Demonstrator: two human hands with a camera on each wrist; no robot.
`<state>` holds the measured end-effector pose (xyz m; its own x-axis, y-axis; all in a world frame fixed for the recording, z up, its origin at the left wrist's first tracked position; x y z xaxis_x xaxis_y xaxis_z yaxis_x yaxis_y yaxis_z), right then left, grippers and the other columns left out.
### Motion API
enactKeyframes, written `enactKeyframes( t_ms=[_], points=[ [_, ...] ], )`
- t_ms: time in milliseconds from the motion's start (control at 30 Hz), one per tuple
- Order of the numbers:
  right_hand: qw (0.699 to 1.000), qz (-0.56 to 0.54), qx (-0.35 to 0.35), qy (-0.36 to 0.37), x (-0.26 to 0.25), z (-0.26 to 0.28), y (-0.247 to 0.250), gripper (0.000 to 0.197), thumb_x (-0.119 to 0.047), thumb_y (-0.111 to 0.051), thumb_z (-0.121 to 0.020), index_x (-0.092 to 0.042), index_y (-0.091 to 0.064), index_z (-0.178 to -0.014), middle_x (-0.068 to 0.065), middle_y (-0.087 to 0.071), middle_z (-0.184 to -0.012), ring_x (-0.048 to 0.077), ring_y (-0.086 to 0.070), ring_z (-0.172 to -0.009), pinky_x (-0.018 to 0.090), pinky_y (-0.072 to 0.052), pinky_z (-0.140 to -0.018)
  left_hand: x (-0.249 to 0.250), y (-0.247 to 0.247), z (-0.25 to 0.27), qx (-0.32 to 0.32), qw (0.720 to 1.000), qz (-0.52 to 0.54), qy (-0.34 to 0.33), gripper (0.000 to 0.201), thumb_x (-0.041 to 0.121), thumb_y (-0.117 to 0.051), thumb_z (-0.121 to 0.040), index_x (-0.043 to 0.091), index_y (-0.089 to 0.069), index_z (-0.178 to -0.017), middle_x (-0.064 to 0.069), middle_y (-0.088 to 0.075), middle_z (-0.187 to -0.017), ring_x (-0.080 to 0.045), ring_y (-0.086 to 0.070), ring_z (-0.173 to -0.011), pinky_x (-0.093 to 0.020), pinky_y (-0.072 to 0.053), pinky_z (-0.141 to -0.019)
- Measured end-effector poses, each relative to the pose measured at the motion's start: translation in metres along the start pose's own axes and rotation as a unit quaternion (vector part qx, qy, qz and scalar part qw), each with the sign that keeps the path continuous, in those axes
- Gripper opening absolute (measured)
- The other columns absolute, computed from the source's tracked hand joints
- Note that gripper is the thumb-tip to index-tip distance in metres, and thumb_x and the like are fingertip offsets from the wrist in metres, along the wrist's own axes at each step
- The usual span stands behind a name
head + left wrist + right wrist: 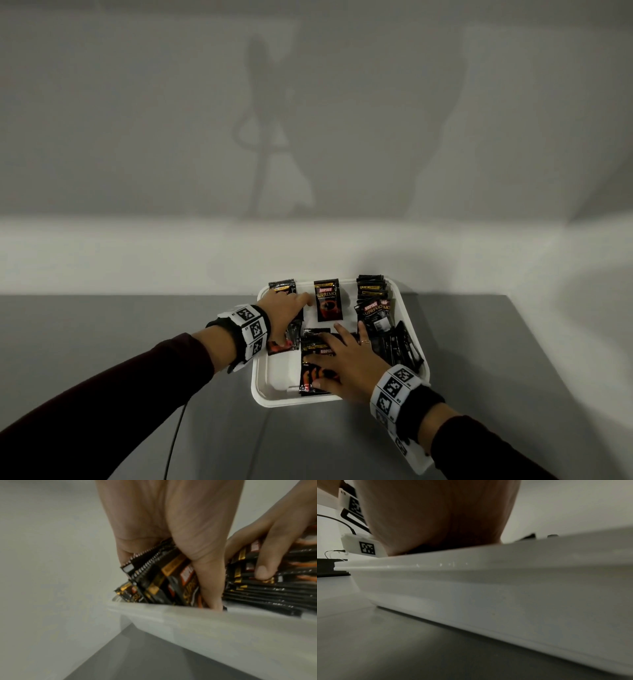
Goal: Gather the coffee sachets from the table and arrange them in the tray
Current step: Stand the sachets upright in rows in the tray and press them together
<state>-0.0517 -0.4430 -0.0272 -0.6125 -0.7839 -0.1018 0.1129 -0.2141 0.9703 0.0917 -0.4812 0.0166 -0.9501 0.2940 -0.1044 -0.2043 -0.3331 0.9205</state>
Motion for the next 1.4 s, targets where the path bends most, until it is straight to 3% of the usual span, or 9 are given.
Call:
enactKeyframes(
  t_ms=[200, 500, 600, 833, 967, 1067, 1200, 1300, 1400],
  points=[
    [1.0, 0.01, 0.006, 0.0, 0.0, -0.001, 0.0, 0.051, -0.064, -0.032, -0.088, -0.048, -0.031, -0.136, -0.001, -0.018, -0.154, 0.03, -0.001, -0.145, 0.06, 0.019, -0.105, -0.007, 0.0, -0.005, 0.061, 0.987, -0.147, 0.018, 0.105, 0.062, -0.076, -0.052, 0.019, -0.029, -0.135, -0.007, -0.035, -0.134, -0.028, -0.033, -0.123, -0.047, -0.018, -0.107],
    [1.0, 0.01, 0.015, -0.002, 0.0, 0.0, 0.002, 0.051, -0.064, -0.033, -0.088, -0.048, -0.032, -0.136, 0.0, -0.019, -0.154, 0.029, -0.003, -0.144, 0.058, 0.021, -0.104, 0.01, -0.015, 0.006, 0.044, 0.978, -0.2, -0.03, 0.113, 0.048, -0.071, -0.066, 0.018, 0.001, -0.148, -0.014, 0.001, -0.156, -0.03, 0.002, -0.145, -0.064, 0.028, -0.096],
    [1.0, 0.012, 0.018, -0.001, 0.0, 0.0, 0.0, 0.052, -0.066, -0.031, -0.087, -0.047, -0.031, -0.136, 0.0, -0.02, -0.153, 0.029, -0.004, -0.144, 0.058, 0.022, -0.103, 0.019, -0.024, 0.012, 0.017, 0.97, -0.236, -0.047, 0.098, 0.045, -0.066, -0.071, 0.017, -0.011, -0.148, -0.013, 0.0, -0.156, -0.029, 0.009, -0.144, -0.066, 0.031, -0.09],
    [1.0, 0.014, 0.017, -0.001, 0.001, -0.001, -0.002, 0.054, -0.067, -0.027, -0.086, -0.048, -0.028, -0.137, 0.0, -0.02, -0.154, 0.029, -0.004, -0.144, 0.058, 0.023, -0.102, 0.024, -0.036, 0.017, -0.014, 0.957, -0.277, -0.09, 0.044, 0.022, -0.054, -0.088, 0.017, -0.048, -0.132, -0.006, -0.045, -0.139, -0.033, -0.013, -0.143, -0.066, 0.03, -0.089],
    [1.0, 0.014, 0.016, 0.002, 0.001, -0.001, -0.002, 0.054, -0.067, -0.028, -0.086, -0.048, -0.028, -0.137, -0.001, -0.017, -0.154, 0.029, -0.003, -0.144, 0.058, 0.023, -0.102, 0.025, -0.033, 0.014, 0.033, 0.961, -0.246, -0.119, 0.06, 0.026, -0.044, -0.094, 0.014, -0.017, -0.147, -0.005, -0.05, -0.137, -0.029, -0.016, -0.143, -0.061, 0.032, -0.092],
    [1.0, 0.01, 0.012, 0.0, 0.002, 0.0, -0.001, 0.053, -0.066, -0.025, -0.088, -0.049, -0.027, -0.138, 0.0, -0.016, -0.155, 0.029, -0.001, -0.145, 0.06, 0.02, -0.104, 0.022, -0.032, 0.014, 0.061, 0.962, -0.23, -0.135, 0.074, 0.032, -0.042, -0.093, 0.013, 0.004, -0.148, -0.006, -0.028, -0.152, -0.025, -0.002, -0.146, -0.062, 0.032, -0.093],
    [1.0, 0.001, 0.02, -0.001, 0.003, 0.004, -0.001, 0.045, -0.054, -0.018, -0.095, -0.051, -0.02, -0.139, 0.001, -0.016, -0.156, 0.029, -0.001, -0.145, 0.06, 0.018, -0.105, 0.02, -0.018, 0.026, 0.106, 0.975, -0.149, -0.127, 0.078, 0.033, -0.051, -0.084, 0.013, -0.012, -0.148, 0.001, -0.001, -0.155, -0.025, 0.003, -0.145, -0.065, 0.015, -0.107],
    [1.0, -0.01, 0.02, 0.001, 0.005, 0.007, -0.001, 0.046, -0.044, -0.02, -0.095, -0.052, -0.015, -0.14, 0.002, -0.017, -0.155, 0.028, -0.001, -0.145, 0.06, 0.017, -0.107, 0.011, -0.003, 0.046, 0.235, 0.957, 0.163, -0.055, 0.044, 0.017, -0.058, -0.075, 0.016, -0.055, -0.119, -0.003, -0.049, -0.13, -0.024, -0.049, -0.118, -0.038, -0.041, -0.1],
    [0.998, -0.049, 0.034, 0.001, 0.005, 0.009, 0.001, 0.05, -0.041, -0.027, -0.095, -0.05, -0.013, -0.142, -0.001, -0.016, -0.155, 0.023, 0.0, -0.145, 0.058, 0.015, -0.11, 0.012, -0.034, 0.06, 0.146, 0.888, 0.425, 0.102, 0.017, 0.022, -0.055, -0.087, 0.022, -0.052, -0.104, 0.002, -0.056, -0.095, -0.014, -0.055, -0.08, -0.028, -0.05, -0.077]
  ],
)
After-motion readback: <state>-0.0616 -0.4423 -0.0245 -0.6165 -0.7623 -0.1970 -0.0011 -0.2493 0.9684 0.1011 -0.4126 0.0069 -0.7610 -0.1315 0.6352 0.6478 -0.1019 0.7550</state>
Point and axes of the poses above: each hand's wrist, its own z-axis away from the middle knuckle, its own y-axis out of the back of the hand, x = y × z, the point moved 6 cm from there along -z, towards the middle knuckle
